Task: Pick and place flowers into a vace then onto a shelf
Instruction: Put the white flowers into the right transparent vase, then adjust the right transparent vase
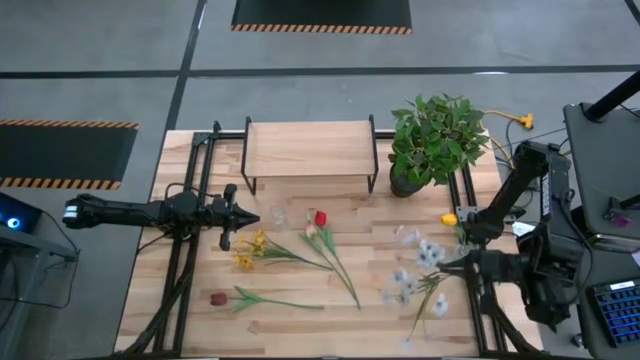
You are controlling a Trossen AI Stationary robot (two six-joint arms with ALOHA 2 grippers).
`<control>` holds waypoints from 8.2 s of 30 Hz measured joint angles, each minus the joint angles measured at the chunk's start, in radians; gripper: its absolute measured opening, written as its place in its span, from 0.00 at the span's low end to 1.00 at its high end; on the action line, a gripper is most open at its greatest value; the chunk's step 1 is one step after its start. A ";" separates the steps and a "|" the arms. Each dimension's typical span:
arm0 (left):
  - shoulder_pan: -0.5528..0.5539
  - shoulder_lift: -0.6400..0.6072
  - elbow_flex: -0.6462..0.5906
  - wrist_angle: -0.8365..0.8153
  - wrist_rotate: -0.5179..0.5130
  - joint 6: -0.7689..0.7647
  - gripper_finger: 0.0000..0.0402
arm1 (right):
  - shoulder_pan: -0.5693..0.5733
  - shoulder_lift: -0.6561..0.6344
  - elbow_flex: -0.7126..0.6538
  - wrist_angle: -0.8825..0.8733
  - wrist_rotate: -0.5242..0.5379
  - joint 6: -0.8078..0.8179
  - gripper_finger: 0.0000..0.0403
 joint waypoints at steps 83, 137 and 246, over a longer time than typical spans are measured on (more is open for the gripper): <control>0.000 0.000 0.000 0.000 0.000 0.000 0.00 | 0.064 0.002 -0.177 -0.389 0.017 0.407 0.02; 0.000 0.000 0.000 0.000 0.000 0.000 0.00 | 0.064 0.003 -0.238 -0.374 -0.015 0.633 0.02; 0.000 0.000 0.000 0.000 0.000 0.000 0.00 | -0.335 0.173 -0.202 0.395 -0.588 0.380 0.48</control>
